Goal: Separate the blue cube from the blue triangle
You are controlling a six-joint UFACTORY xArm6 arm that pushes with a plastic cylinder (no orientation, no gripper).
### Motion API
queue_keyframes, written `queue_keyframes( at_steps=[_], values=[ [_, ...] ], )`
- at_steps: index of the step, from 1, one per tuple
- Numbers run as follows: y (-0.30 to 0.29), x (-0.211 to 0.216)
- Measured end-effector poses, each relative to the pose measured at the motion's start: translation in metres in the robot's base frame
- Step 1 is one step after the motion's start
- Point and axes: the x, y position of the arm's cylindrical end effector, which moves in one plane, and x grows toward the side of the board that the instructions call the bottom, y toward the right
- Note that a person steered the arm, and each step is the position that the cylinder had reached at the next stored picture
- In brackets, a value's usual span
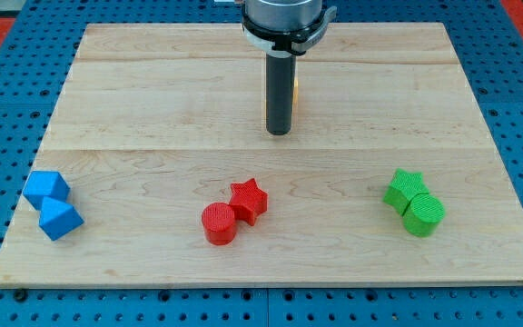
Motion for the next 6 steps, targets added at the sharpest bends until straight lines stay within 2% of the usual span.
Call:
queue_keyframes(
  at_steps=[2,4,5,6],
  values=[
    [0.002,0.003],
    [0.039,0.106],
    [0.044,0.201],
    [0.022,0.208]
  ],
)
